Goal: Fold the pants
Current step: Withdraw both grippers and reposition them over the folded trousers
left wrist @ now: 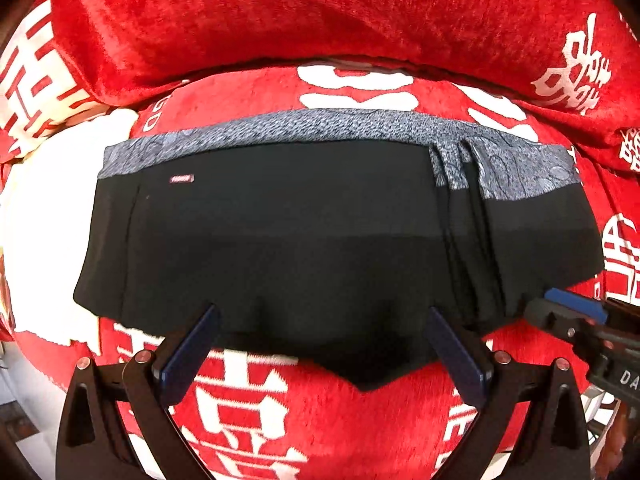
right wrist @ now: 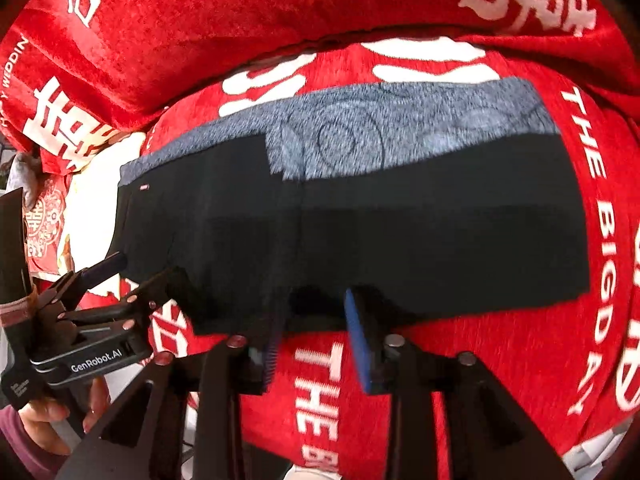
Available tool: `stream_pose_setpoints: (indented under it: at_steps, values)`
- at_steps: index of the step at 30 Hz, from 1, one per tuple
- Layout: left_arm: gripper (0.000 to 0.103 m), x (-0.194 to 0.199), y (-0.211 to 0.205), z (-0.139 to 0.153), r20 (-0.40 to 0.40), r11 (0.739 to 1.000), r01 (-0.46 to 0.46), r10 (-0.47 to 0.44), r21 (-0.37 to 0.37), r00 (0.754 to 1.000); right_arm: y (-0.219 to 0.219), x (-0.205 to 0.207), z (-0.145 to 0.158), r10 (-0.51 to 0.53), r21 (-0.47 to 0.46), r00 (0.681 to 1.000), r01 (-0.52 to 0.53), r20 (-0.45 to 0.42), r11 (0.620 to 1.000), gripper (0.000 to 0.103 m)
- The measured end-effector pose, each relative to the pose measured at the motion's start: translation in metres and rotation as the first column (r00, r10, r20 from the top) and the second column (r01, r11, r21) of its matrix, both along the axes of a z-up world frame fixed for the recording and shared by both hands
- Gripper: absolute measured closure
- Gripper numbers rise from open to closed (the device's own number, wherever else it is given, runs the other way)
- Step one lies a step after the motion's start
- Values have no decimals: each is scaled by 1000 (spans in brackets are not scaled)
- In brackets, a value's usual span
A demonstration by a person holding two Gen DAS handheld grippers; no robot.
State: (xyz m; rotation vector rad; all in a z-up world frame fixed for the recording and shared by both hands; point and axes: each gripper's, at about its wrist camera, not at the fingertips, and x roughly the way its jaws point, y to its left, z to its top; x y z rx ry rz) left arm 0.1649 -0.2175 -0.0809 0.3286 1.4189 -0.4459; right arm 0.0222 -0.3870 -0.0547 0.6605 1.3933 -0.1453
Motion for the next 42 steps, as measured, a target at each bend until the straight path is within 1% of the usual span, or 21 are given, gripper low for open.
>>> stream_pose_setpoints:
  at_steps: [2, 5, 7, 11, 12, 16, 18, 20, 21, 22, 24, 26, 28, 30, 32, 37, 42]
  values:
    - [0, -3, 7, 3, -6, 1000, -7, 7, -3, 1000, 8, -4, 5, 8, 3, 1000, -8, -11, 1000, 60]
    - [0, -6, 18, 7, -14, 1000, -19, 19, -4, 1000, 22, -7, 8, 23, 0, 999, -23, -31, 1000, 51]
    - [0, -9, 27, 9, -19, 1000, -27, 27, -6, 999, 31, -8, 9, 34, 6, 998, -34, -48, 999, 40]
    - [0, -15, 46, 12, -28, 999, -41, 41, -12, 999, 50, -10, 8, 43, 25, 996, -41, -83, 999, 30]
    - [0, -16, 51, 12, -31, 999, -47, 47, -14, 998, 55, -10, 8, 44, 26, 995, -41, -92, 999, 23]
    - [0, -17, 73, 10, -50, 996, -90, 89, -18, 995, 74, -8, 7, 73, 21, 991, -71, -113, 997, 21]
    - [0, -18, 83, 7, -59, 994, -108, 107, -15, 992, 84, -5, 7, 100, 7, 988, -100, -119, 995, 18]
    - [0, -18, 93, 4, -69, 992, -127, 126, -10, 990, 93, -2, 8, 124, -1, 985, -125, -119, 992, 11]
    - [0, -19, 96, 3, -71, 991, -134, 133, -8, 989, 97, 0, 7, 134, 2, 984, -135, -120, 991, 2]
    - [0, -20, 100, 2, -73, 990, -141, 140, -7, 987, 101, 1, 6, 142, 17, 982, -141, -123, 990, 0]
    - [0, -20, 110, 1, -72, 987, -161, 160, -9, 984, 108, 4, 5, 149, 45, 981, -144, -127, 988, 0]
    - [0, -19, 119, -2, -75, 983, -184, 183, -9, 980, 115, 6, 2, 165, 54, 976, -159, -145, 986, 0]
    - [0, -17, 128, -6, -86, 978, -208, 206, -10, 975, 122, 8, -1, 205, 60, 964, -197, -171, 979, 0]
    - [0, -14, 135, -10, -94, 973, -229, 227, -11, 969, 130, 12, -2, 240, 35, 952, -238, -191, 971, 0]
    - [0, -9, 141, -14, -100, 969, -246, 244, -13, 965, 132, 15, -4, 253, 12, 944, -257, -211, 966, 0]
    - [0, 2, 156, -22, -117, 954, -300, 295, -20, 948, 127, 24, -5, 221, -39, 946, -237, -237, 971, 0]
    - [0, 11, 169, -30, -133, 941, -338, 332, -21, 934, 125, 30, -6, 231, -63, 938, -254, -258, 965, 0]
